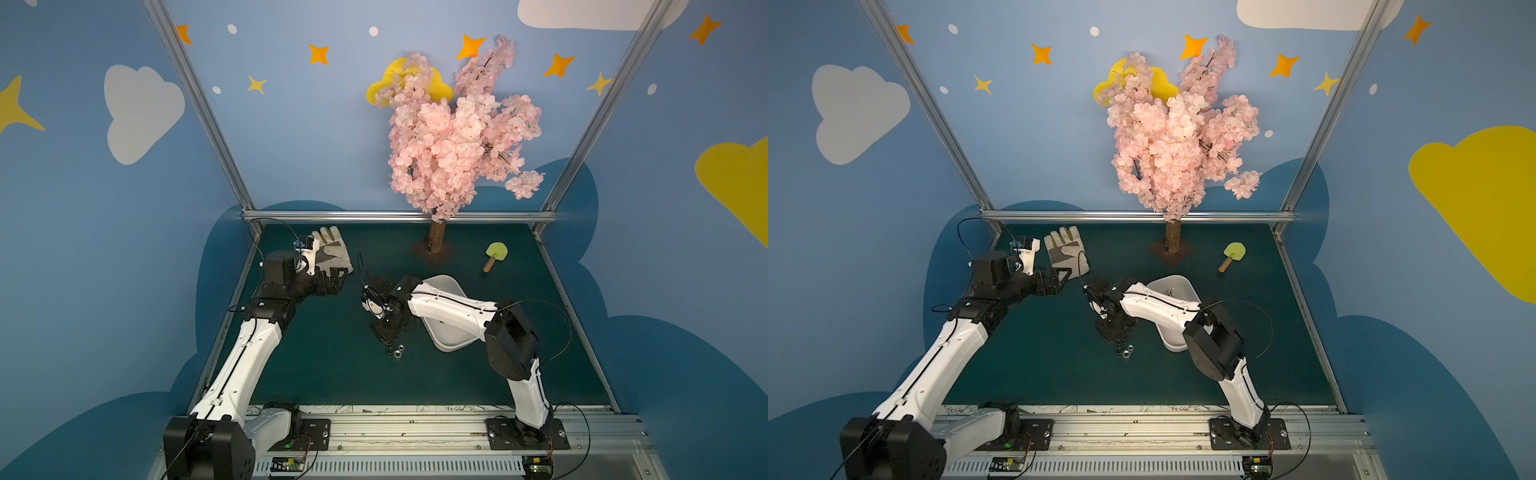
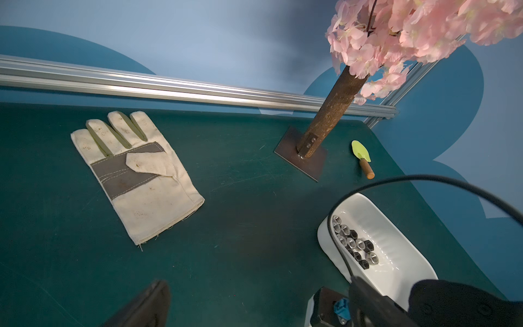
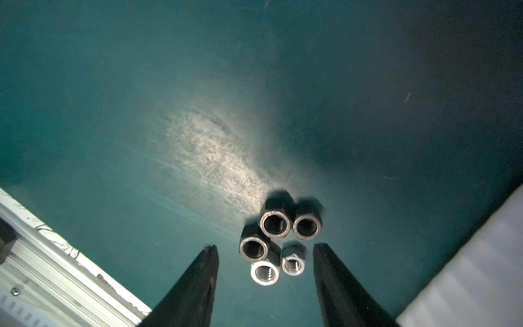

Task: Put the nuts on the desktop into the storage box
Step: Pick up the nut from the center of the board.

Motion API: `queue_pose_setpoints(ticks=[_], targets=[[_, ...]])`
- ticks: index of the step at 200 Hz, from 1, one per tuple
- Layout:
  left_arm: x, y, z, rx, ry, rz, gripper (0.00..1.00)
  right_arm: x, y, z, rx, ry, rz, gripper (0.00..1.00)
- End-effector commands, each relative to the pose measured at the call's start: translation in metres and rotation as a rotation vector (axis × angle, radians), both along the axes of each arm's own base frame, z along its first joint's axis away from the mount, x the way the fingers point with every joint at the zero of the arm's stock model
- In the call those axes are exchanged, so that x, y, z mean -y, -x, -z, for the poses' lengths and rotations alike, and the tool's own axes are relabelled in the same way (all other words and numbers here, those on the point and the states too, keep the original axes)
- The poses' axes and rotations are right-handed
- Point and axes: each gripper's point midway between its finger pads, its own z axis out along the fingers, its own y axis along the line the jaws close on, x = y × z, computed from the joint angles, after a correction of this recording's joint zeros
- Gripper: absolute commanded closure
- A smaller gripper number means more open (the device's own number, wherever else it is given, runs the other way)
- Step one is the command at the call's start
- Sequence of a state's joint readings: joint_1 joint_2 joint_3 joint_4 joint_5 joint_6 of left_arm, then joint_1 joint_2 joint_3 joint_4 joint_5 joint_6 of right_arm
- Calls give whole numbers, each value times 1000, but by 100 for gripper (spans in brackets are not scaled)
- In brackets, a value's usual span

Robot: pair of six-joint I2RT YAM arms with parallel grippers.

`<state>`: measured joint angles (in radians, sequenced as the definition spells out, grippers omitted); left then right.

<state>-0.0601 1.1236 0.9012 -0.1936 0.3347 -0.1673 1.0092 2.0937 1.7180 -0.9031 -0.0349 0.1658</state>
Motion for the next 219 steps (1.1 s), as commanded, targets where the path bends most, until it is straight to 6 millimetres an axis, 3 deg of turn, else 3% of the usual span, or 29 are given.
queue_pose_setpoints(ticks=[1,54,119,219], targets=[[0,2,-3,13,-10,3,0,-9,0,8,-28,-5,-38,43],[0,1,-4,14,-12,3,0,-9,9,34,-95,22,-55,48],[-1,1,-5,15,-9,3,0,19,17,57,-104,123,-54,52],[-1,1,-4,15,-6,2,0,43,24,65,-83,198,-48,58]])
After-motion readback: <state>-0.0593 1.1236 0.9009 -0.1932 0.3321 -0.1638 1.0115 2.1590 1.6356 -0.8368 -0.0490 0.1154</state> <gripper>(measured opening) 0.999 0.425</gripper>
